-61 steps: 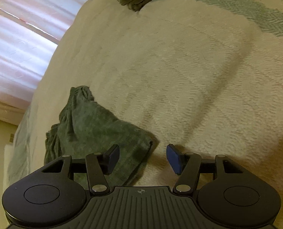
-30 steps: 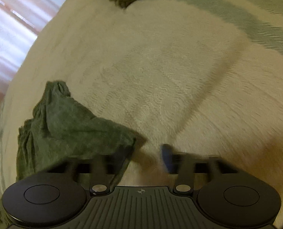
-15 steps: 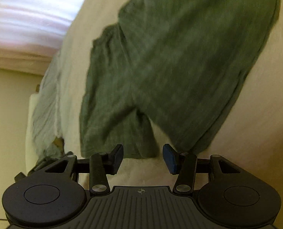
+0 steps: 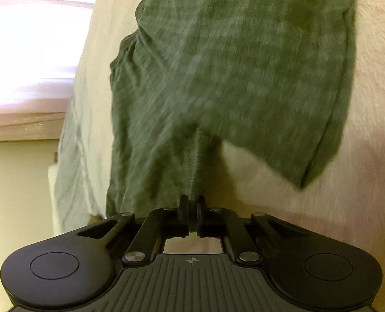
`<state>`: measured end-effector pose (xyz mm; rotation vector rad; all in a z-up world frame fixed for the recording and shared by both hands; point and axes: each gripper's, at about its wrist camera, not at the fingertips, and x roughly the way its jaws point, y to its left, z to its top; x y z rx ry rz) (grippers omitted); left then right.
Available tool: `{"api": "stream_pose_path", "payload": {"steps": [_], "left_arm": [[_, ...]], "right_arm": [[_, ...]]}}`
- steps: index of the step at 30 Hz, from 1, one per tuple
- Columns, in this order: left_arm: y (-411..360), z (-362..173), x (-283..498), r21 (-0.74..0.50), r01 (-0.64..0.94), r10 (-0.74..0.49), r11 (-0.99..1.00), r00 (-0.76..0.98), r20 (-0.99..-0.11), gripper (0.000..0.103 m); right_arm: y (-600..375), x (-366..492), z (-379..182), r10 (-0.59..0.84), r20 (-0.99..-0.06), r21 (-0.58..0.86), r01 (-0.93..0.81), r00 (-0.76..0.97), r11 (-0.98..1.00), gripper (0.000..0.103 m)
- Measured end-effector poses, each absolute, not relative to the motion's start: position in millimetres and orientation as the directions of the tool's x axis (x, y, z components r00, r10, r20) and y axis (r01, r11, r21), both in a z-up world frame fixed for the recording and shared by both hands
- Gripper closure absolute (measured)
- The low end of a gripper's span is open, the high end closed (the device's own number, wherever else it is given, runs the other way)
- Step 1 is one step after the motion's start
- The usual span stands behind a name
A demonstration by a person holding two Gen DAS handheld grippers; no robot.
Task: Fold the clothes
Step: 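Lift the green plaid shorts with both grippers and flip them over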
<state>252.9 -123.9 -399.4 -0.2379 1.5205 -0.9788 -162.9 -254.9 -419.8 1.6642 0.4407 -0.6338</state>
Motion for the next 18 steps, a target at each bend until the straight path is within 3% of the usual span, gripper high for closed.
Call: {"api": "stream_pose_path", "payload": {"steps": [3,6,10,13,14,18], "left_arm": [[-121,-368,256,-0.709,0.479,-0.720,0.518,-0.203,-0.663,0.101],[-120,-342,252,-0.671,0.612,-0.745,0.418,-0.193,-0.639,0.101],[-124,-363,240,-0.521,0.742,-0.622,0.422,-0.181,-0.762,0.098],[-125,-388,235,-0.456,0.738,-0.549,0.496,-0.140,-0.824,0.091],[-125,-390,235,-0.446,0.732,-0.538,0.515,-0.129,-0.833,0.091],[-125,-371,235,-0.377,0.724,-0.521,0.578,-0.029,-0.853,0.081]], "right_arm": [[-245,-176,-425,-0.047,-0.586,0.778,0.545,0.809,-0.311,0.100],[-247,-179,-431,-0.026,-0.625,0.737,0.578,0.780,-0.350,0.100],[-258,-163,-426,0.010,-0.735,0.658,0.717,0.678,-0.230,0.099],[-265,-148,-414,0.030,-0.807,0.585,0.806,0.589,-0.088,0.060],[-266,-145,-406,0.024,-0.827,0.561,0.827,0.562,-0.035,0.054],[-270,-156,-370,-0.077,-0.887,0.446,0.888,0.456,0.113,0.054]]}}
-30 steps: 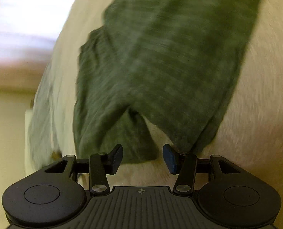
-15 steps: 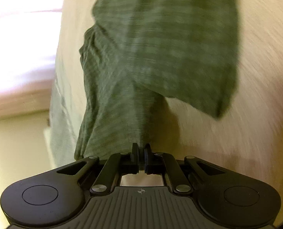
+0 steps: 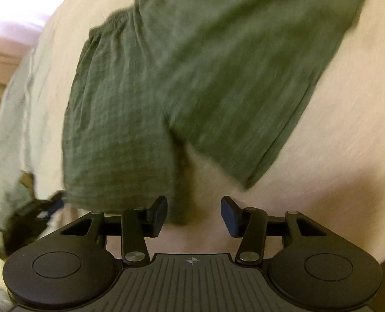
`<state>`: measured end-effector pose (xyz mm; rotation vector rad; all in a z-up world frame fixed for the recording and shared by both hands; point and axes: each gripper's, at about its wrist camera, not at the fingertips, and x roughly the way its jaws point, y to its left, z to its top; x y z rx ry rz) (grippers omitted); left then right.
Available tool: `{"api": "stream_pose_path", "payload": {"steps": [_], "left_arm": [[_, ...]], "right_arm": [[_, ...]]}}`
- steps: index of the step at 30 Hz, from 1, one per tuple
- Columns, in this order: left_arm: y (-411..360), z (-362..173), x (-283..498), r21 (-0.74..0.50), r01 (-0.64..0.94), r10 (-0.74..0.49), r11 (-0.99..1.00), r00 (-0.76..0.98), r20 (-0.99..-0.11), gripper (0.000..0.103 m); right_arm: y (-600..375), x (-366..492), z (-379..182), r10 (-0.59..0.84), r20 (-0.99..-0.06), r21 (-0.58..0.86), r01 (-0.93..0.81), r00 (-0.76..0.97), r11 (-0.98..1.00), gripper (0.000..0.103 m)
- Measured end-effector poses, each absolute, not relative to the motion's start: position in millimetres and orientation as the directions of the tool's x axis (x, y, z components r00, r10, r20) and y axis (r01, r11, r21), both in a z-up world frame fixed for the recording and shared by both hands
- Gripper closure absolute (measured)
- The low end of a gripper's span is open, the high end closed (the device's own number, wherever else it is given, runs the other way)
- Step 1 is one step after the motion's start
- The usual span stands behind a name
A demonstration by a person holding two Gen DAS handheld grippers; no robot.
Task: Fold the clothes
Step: 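Lift the green plaid shorts with both grippers and flip them over, then lay the shorts flat on the blanket and open both grippers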
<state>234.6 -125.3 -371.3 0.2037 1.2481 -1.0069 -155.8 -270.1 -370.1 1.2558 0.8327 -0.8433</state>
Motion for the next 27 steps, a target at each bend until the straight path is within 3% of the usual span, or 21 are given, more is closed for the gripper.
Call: {"api": "stream_pose_path", "payload": {"steps": [7,11,14,16,19,27], "left_arm": [[-133,-337,242,-0.284,0.759,-0.539,0.586,0.103,-0.836,0.083],[-168,-330,222,-0.316,0.822,-0.589,0.474,0.029,-0.808,0.083],[-201,-334,214,-0.352,0.838,-0.606,0.417,-0.032,-0.795,0.079],[-225,-335,215,-0.370,0.846,-0.627,0.383,-0.056,-0.777,0.069],[-268,-340,223,-0.356,0.876,-0.649,0.326,-0.066,-0.758,0.063],[-390,-364,243,-0.357,0.922,-0.655,0.147,-0.180,-0.734,0.060]], "right_arm": [[-317,-175,-335,-0.413,-0.866,0.169,0.941,0.284,0.292,0.054],[-358,-185,-347,-0.466,-0.867,0.019,0.945,0.178,0.326,0.054],[-394,-198,-342,-0.485,-0.838,0.106,0.946,0.250,0.306,0.054],[-424,-203,-338,-0.473,-0.829,0.162,0.937,0.299,0.309,0.054],[-465,-200,-335,-0.451,-0.815,0.218,0.914,0.364,0.343,0.054],[-547,-130,-355,-0.377,-0.798,0.243,0.823,0.470,0.512,0.054]]}}
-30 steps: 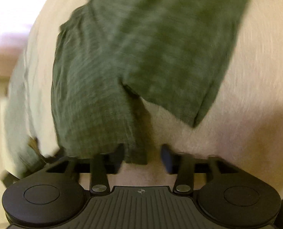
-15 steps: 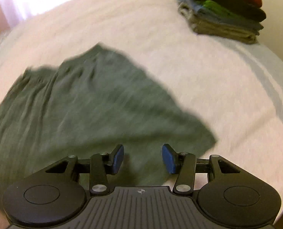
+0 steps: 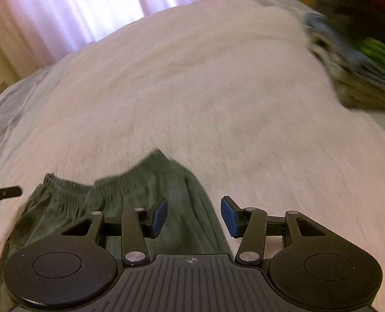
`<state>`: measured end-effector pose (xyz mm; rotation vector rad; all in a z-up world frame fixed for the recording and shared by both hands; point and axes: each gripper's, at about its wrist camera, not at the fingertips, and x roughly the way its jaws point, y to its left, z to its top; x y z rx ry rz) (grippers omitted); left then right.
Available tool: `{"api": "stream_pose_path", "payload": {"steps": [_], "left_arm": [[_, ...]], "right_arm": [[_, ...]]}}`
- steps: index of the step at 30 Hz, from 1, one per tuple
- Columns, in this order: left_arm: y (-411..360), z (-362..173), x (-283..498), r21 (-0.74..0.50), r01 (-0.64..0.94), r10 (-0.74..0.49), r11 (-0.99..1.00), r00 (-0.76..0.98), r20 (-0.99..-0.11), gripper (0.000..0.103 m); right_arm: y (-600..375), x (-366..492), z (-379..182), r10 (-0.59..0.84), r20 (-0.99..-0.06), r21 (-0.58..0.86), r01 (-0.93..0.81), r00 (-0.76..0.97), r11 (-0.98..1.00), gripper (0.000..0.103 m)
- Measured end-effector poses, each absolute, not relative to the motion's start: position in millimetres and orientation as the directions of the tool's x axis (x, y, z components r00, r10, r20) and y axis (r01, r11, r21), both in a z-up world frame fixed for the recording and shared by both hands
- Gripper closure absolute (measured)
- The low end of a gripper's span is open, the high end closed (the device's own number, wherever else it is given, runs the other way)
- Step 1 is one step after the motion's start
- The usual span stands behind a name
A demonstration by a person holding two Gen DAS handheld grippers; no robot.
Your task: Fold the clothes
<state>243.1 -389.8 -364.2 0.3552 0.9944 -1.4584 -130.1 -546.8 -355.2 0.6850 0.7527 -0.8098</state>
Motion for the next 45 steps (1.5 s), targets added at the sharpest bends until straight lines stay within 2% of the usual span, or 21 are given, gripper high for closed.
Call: {"api": "stream_pose_path", "payload": {"steps": [8,9,10,12,15,16,21,22,23,25,26,28,30,32,34,36,37,39,42,43,45], "left_arm": [[-445,-405,244,-0.514,0.845,-0.574,0.147,-0.350,-0.740,0.065],[-447,-408,241,-0.528,0.838,-0.569,0.142,-0.367,-0.736,0.075],[-447,-409,239,-0.534,0.835,-0.571,0.133,-0.375,-0.730,0.100],[-442,-405,236,-0.527,0.838,-0.616,0.146,-0.339,-0.711,0.100],[-418,-381,229,-0.486,0.859,-0.742,0.163,-0.218,-0.634,0.100],[-410,-372,225,-0.454,0.876,-0.773,0.163,-0.173,-0.611,0.100],[-433,-396,187,-0.177,0.972,-0.698,0.157,-0.017,-0.716,0.098],[-442,-407,178,-0.111,0.983,-0.671,0.148,0.017,-0.741,0.095],[-449,-414,171,-0.051,0.989,-0.655,0.138,0.052,-0.754,0.094],[-452,-410,165,-0.013,0.988,-0.650,0.154,0.092,-0.754,0.090],[-453,-407,163,-0.004,0.986,-0.648,0.167,0.107,-0.754,0.088],[-445,-396,164,0.008,0.976,-0.660,0.215,0.152,-0.735,0.071],[-432,-382,167,0.020,0.965,-0.680,0.261,0.199,-0.705,0.071],[-422,-369,175,-0.040,0.964,-0.700,0.263,0.163,-0.695,0.075],[-419,-367,175,-0.176,0.967,-0.700,0.184,0.003,-0.714,0.075],[-422,-377,163,-0.200,0.976,-0.660,0.085,-0.095,-0.745,0.075],[-424,-384,155,-0.171,0.985,-0.639,0.040,-0.106,-0.762,0.075],[-428,-397,151,-0.073,0.997,-0.621,0.035,-0.035,-0.783,0.075],[-424,-394,169,-0.154,0.979,-0.635,0.134,-0.035,-0.771,0.077],[-420,-388,173,-0.169,0.970,-0.649,0.175,-0.015,-0.761,0.079],[-408,-378,176,-0.169,0.963,-0.664,0.212,0.015,-0.748,0.077]], "right_arm": [[-595,-95,-402,-0.275,-0.812,0.314,0.782,0.515,0.539,0.054],[-597,-93,-406,-0.252,-0.809,0.334,0.768,0.531,0.547,0.059],[-597,-91,-407,-0.236,-0.799,0.348,0.746,0.553,0.568,0.097],[-594,-91,-401,-0.249,-0.777,0.339,0.718,0.578,0.608,0.099],[-593,-100,-389,-0.336,-0.717,0.323,0.718,0.611,0.616,0.099],[-595,-96,-394,-0.345,-0.732,0.296,0.730,0.588,0.616,0.099],[-600,-78,-417,-0.389,-0.788,0.166,0.774,0.476,0.610,0.099],[-598,-76,-414,-0.406,-0.792,0.144,0.785,0.457,0.602,0.092],[-595,-76,-410,-0.427,-0.792,0.120,0.796,0.437,0.593,0.069],[-583,-81,-392,-0.512,-0.760,0.051,0.821,0.402,0.569,0.027],[-578,-84,-383,-0.552,-0.741,0.017,0.832,0.383,0.554,0.027],[-565,-90,-365,-0.556,-0.726,0.014,0.817,0.405,0.577,0.028],[-551,-91,-359,-0.449,-0.733,0.107,0.738,0.512,0.666,0.036],[-540,-81,-364,-0.315,-0.764,0.147,0.628,0.563,0.764,0.036],[-539,-69,-384,-0.314,-0.814,0.036,0.581,0.489,0.813,0.036],[-549,-67,-399,-0.385,-0.830,-0.090,0.585,0.403,0.806,0.036],[-561,-76,-402,-0.421,-0.821,-0.102,0.627,0.385,0.772,0.036],[-584,-106,-392,-0.467,-0.811,-0.042,0.762,0.352,0.647,0.036],[-583,-157,-360,-0.466,-0.783,0.124,0.838,0.411,0.531,0.036],[-573,-170,-351,-0.477,-0.786,0.107,0.845,0.394,0.523,0.036],[-547,-187,-341,-0.448,-0.789,0.118,0.819,0.420,0.561,0.036]]}}
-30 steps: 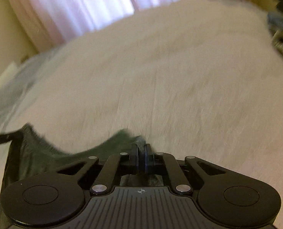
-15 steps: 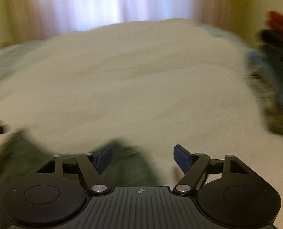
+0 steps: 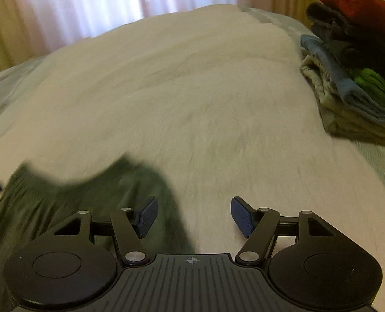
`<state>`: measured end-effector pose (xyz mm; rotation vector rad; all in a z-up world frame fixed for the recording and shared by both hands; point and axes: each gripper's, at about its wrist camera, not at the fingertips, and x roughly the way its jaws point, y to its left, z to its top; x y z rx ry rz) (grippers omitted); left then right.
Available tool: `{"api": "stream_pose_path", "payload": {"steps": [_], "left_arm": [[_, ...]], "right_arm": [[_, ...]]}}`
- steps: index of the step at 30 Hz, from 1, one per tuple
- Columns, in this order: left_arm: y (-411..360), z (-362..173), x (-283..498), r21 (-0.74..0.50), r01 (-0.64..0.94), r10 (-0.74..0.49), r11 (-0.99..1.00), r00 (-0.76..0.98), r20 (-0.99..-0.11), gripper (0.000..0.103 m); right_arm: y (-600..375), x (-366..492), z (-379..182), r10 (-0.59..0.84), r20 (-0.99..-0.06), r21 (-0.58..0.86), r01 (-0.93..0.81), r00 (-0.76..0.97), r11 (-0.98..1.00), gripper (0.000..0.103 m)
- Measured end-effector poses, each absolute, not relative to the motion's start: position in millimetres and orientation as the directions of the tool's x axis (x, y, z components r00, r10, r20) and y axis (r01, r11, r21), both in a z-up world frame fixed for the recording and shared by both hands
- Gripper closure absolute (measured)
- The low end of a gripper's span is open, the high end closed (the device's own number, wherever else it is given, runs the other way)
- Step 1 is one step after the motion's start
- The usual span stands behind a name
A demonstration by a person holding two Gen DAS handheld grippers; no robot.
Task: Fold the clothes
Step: 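Release the waistband and lift both grippers away from the shorts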
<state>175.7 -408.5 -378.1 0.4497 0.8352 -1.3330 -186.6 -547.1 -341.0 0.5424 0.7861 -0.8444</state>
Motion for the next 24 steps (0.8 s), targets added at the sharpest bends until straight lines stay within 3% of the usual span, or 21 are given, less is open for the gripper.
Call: {"api": "stream_pose_path", "payload": {"steps": [3,6,14,20,24], "left_arm": [[-388,-366,166,-0.183,0.957,-0.674,0.224,0.016,-0.739,0.077],[-351,-358,152,-0.190,0.954,-0.665,0.232,0.013,-0.747,0.077],[-229,-347,109,-0.146,0.906,-0.511,0.397,0.086,-0.855,0.077],[-171,-311,63,-0.104,0.860,-0.408,0.499,0.128,-0.904,0.075],[-168,-292,37,-0.049,0.847,-0.361,0.529,0.173,-0.916,0.070]], "right_arm": [[-502,-202,-349,-0.377,-0.832,0.083,0.763,0.407,0.640,0.036],[-469,-220,-374,-0.388,-0.880,-0.062,0.744,0.274,0.665,0.036],[-452,-329,-359,-0.367,-0.929,-0.133,0.885,0.045,0.445,0.037],[-395,-286,-333,-0.304,-0.882,0.117,0.791,0.361,0.600,0.037],[-349,-248,-363,-0.278,-0.894,0.073,0.727,0.351,0.683,0.037]]}}
